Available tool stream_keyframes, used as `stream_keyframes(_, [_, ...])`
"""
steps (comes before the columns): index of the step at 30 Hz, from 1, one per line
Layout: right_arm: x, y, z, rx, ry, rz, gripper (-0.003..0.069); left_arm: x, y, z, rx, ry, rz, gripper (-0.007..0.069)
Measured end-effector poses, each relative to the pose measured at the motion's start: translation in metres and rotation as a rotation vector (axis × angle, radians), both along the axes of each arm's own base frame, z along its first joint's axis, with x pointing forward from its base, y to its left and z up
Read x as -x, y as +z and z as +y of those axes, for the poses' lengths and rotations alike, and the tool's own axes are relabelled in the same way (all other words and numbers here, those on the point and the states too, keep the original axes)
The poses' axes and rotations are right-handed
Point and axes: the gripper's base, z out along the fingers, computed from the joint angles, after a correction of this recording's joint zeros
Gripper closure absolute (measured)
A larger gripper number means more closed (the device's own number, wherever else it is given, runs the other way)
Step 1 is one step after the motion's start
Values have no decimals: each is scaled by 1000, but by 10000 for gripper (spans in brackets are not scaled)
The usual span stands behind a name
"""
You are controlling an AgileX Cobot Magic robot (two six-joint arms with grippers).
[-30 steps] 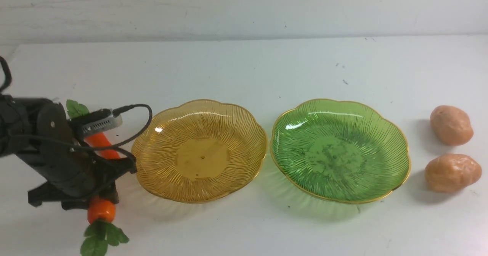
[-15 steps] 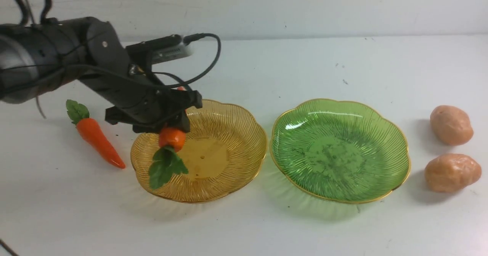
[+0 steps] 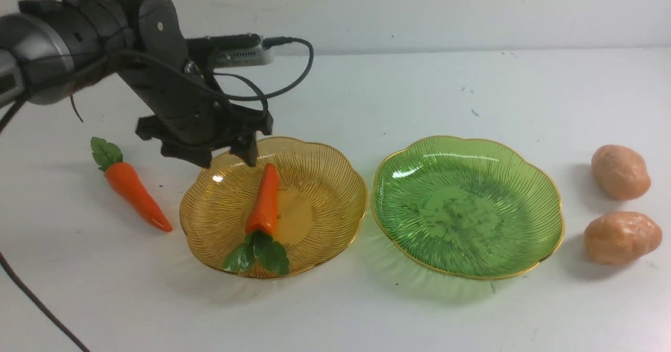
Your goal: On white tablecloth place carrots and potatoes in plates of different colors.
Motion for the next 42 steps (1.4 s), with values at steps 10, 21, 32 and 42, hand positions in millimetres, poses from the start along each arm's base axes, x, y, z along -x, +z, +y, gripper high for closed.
stream_keyframes(10, [0, 0, 0, 1, 0, -2, 670, 1, -31, 97, 52, 373, 110, 615])
stream_keyframes(21, [0, 0, 0, 3, 2, -3, 670, -30, -62, 90, 209, 403, -10, 420])
stream_keyframes(32, [0, 0, 0, 12, 11, -4, 670, -48, -109, 97, 171, 494, -9, 203])
stream_keyframes(42, [0, 0, 0, 14, 13, -4, 670, -56, -142, 94, 216, 530, 42, 219])
